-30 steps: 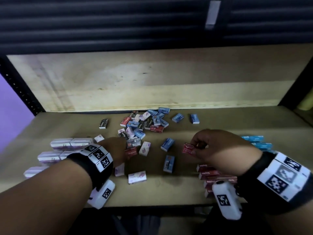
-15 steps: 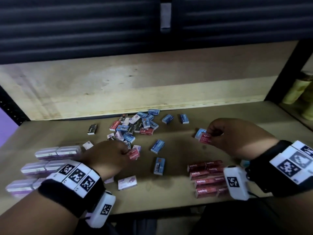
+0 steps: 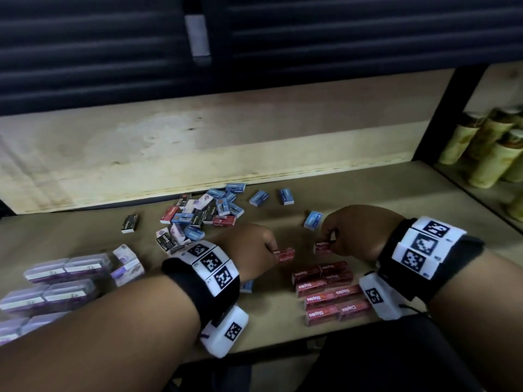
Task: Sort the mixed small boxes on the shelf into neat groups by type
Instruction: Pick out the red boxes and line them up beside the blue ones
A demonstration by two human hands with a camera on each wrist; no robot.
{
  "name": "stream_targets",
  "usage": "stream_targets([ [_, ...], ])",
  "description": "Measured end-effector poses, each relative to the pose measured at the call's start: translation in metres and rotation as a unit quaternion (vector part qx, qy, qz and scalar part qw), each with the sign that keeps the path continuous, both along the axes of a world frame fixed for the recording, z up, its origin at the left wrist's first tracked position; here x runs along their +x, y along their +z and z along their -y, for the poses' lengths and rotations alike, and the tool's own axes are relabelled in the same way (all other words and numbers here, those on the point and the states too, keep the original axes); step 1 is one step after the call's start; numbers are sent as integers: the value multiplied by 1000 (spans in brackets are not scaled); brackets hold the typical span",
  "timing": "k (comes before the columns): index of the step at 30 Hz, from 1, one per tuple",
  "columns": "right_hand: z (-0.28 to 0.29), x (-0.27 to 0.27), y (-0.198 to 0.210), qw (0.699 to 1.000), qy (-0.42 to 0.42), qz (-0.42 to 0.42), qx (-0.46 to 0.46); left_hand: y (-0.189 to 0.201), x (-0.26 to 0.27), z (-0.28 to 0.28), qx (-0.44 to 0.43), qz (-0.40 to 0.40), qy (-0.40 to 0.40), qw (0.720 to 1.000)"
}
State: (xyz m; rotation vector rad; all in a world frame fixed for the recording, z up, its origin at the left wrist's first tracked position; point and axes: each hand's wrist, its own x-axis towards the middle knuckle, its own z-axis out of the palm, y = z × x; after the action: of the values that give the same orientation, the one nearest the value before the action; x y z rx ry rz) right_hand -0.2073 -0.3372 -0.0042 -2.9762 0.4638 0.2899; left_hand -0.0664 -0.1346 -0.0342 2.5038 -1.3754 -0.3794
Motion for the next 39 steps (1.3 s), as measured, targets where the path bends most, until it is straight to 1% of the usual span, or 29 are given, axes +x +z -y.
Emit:
stream_targets([
  [3, 1, 8, -1, 999, 27, -13, -23, -4, -4, 21, 0, 10, -16, 1000],
  [5, 1, 12, -4, 998, 51, -17, -41, -4, -8, 30, 18, 16, -25, 999],
  [10, 3, 22, -14, 995, 70, -55, -43, -7, -13, 41, 52, 41, -36, 997],
  [13, 4, 29, -21, 989, 60, -128, -53, -8, -14, 42, 62, 30, -31, 997],
  [14, 4, 30, -23, 988, 62, -129, -52, -8, -15, 43, 67, 24, -31, 997],
  [17, 7, 25, -22, 992, 75, -88, -47, -7, -17, 45, 80, 16, -38, 996],
  [21, 6, 25, -24, 989, 89, -112, -40, -11, -16, 46, 78, 2, -36, 996],
  [24, 5, 22, -19, 991, 75, -100, -47, -14, -15, 42, 70, -7, -28, 997],
  [26, 7, 20, -16, 991, 82, -85, -55, -14, -13, 36, 47, 1, -26, 999],
  [29, 6, 22, -9, 996, 73, -32, -42, -13, -7, 16, -12, 24, -19, 999],
  [31, 3, 26, -3, 997, 65, -11, -41, -12, 0, -1, -32, 20, -13, 999],
  [34, -8, 39, 7, 997, 65, -9, -49, -9, 11, -30, -40, -22, 19, 999],
  [36, -17, 50, 12, 995, 74, -6, -59, -8, 15, -46, -44, -26, 42, 998],
  [39, -38, 73, 17, 994, 92, -13, -60, -8, 20, -72, -81, -25, 84, 993],
])
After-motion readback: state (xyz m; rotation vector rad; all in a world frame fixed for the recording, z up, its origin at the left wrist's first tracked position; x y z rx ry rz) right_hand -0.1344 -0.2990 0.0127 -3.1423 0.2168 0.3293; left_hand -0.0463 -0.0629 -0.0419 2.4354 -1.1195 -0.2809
